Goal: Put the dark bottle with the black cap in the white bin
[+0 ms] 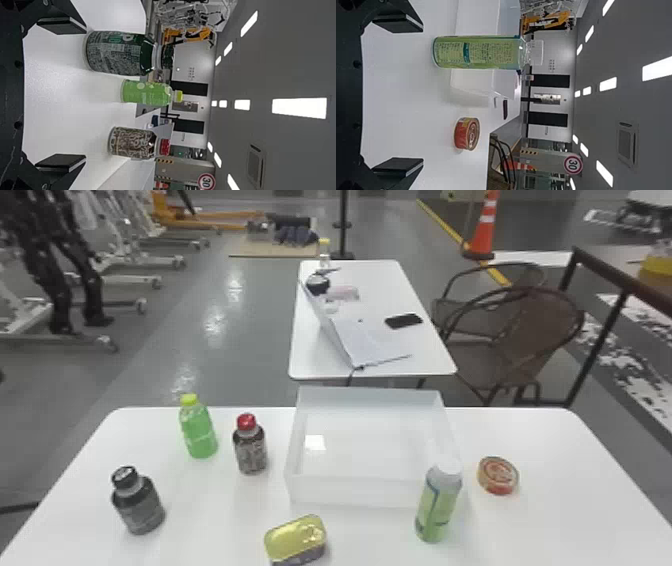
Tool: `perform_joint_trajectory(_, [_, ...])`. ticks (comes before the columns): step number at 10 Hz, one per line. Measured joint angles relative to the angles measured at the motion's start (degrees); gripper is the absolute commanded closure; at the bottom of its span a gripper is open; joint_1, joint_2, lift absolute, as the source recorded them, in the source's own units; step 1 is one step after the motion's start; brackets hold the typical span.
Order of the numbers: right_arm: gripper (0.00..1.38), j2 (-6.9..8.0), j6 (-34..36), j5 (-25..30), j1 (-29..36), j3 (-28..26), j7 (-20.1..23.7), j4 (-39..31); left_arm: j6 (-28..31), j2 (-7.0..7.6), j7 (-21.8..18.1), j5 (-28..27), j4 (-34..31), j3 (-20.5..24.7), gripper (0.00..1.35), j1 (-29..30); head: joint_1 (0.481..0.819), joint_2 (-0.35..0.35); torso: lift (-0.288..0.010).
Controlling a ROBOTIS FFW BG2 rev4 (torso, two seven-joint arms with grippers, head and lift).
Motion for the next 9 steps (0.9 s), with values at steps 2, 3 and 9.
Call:
perform_joint_trajectory(2, [0.11,-0.03,0.0,0.0,0.0,0.0,0.0,0.0,0.0,0.00,0.3,-0.1,0.0,0.0,0.16,0.0,0.549,0.000,-0.100])
perform_joint_trajectory(3, [0.11,-0.04,0.0,0.0,0.0,0.0,0.0,0.0,-0.1,0.00,0.5,-0.1,0.0,0.0,0.16,0.1,0.549,0.000,-0.100])
perform_joint_trajectory(9, [0.11,0.01,0.0,0.0,0.0,0.0,0.0,0.0,1.9,0.00,7.1,-2.4,0.0,0.0,0.16,-0.8,0.549,0.000,-0.100])
